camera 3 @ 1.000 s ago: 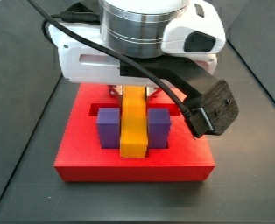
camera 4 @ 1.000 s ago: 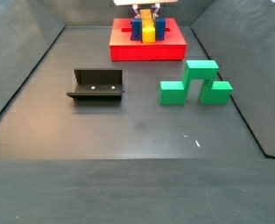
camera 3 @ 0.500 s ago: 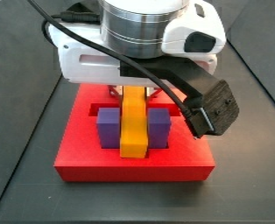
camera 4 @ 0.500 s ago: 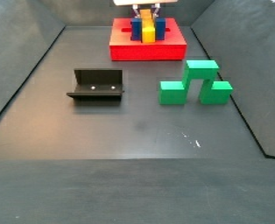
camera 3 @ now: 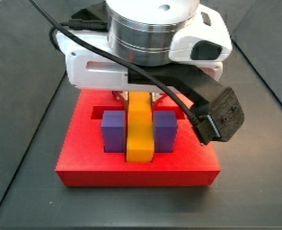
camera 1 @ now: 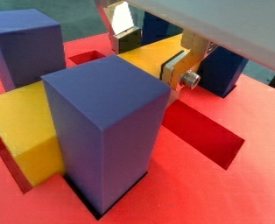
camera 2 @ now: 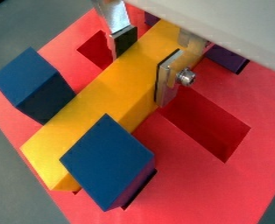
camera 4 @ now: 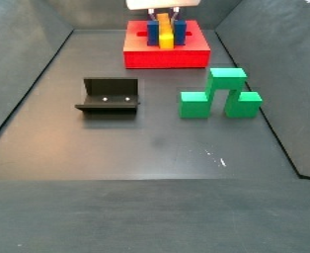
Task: Pick up the yellow object. Move up. Move to above the board. Insert the yellow object.
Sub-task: Insert the yellow object.
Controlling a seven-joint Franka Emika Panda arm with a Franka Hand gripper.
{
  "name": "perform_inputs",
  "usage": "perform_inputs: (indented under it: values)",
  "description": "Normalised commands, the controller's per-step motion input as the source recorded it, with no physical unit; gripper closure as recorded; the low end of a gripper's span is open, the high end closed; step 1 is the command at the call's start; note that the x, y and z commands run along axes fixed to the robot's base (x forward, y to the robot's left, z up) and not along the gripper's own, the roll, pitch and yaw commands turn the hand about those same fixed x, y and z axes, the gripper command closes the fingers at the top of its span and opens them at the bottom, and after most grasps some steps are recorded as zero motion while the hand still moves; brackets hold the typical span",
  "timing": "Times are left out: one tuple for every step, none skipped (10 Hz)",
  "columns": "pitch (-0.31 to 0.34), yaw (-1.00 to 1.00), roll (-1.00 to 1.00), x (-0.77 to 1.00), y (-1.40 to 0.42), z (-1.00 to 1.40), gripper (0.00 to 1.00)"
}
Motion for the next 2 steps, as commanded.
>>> perform_inputs:
  values:
    - [-0.083, 0.00, 0.00, 0.03, 0.00, -0.35, 1.00]
    - [0.000, 0.00, 0.00, 0.00, 0.00, 0.00, 1.00]
